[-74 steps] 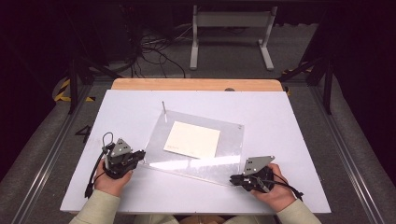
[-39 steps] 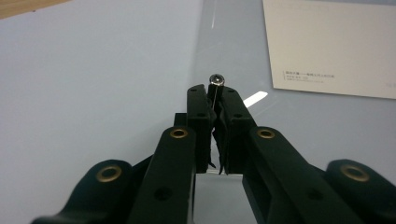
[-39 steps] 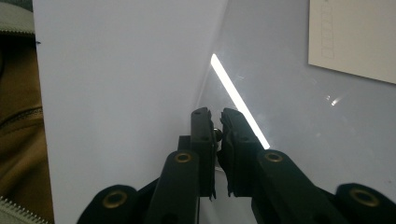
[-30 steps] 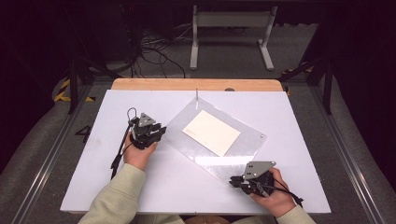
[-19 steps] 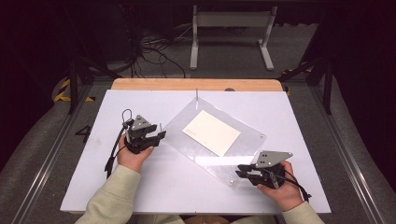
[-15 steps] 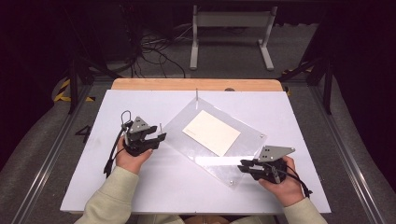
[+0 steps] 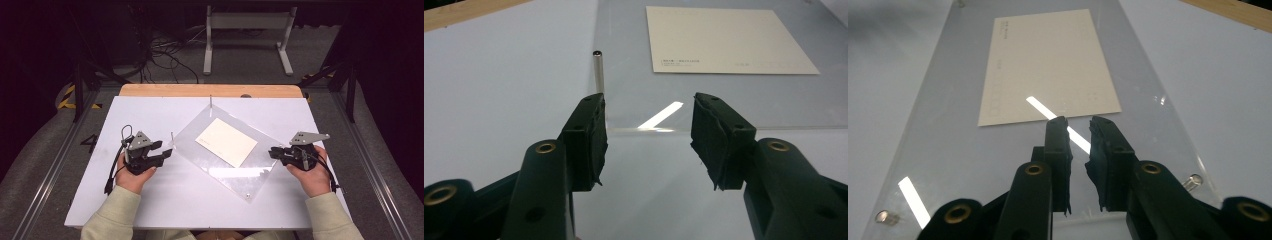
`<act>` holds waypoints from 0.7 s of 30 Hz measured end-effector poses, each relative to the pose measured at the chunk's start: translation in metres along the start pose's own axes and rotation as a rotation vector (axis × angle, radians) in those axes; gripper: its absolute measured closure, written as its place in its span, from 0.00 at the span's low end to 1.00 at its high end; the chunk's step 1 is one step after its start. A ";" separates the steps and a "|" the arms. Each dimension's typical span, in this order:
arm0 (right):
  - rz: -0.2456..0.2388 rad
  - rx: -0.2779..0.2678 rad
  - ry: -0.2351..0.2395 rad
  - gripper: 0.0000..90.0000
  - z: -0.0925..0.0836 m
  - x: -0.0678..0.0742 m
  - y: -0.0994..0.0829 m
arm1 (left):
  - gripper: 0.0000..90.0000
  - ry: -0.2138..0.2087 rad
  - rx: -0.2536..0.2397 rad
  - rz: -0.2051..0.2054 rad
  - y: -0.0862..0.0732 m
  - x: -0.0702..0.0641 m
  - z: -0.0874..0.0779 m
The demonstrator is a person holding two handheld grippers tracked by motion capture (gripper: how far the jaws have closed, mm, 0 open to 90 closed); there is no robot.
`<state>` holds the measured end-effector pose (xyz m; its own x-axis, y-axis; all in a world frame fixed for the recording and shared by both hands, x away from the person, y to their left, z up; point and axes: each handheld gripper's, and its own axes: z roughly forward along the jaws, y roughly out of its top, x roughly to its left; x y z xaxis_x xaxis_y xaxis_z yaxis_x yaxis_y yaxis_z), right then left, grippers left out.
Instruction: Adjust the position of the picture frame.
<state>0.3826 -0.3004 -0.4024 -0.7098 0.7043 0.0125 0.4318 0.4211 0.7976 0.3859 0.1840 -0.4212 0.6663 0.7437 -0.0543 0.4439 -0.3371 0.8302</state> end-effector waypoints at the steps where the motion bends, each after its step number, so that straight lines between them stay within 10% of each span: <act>1: 0.012 0.000 -0.010 0.87 0.001 -0.004 0.002 | 0.54 -0.004 0.004 0.001 -0.001 0.000 -0.001; 8: 0.133 -0.027 -0.066 0.91 0.010 -0.035 0.005 | 0.53 0.004 0.015 0.000 -0.007 0.000 -0.005; 21: 0.177 0.079 -0.199 0.97 0.028 -0.066 -0.009 | 0.53 0.027 0.026 -0.018 -0.017 0.002 -0.014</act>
<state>0.4408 -0.3344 -0.4275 -0.4992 0.8662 0.0228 0.5869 0.3187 0.7443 0.3712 0.1992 -0.4272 0.6415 0.7653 -0.0536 0.4713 -0.3380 0.8146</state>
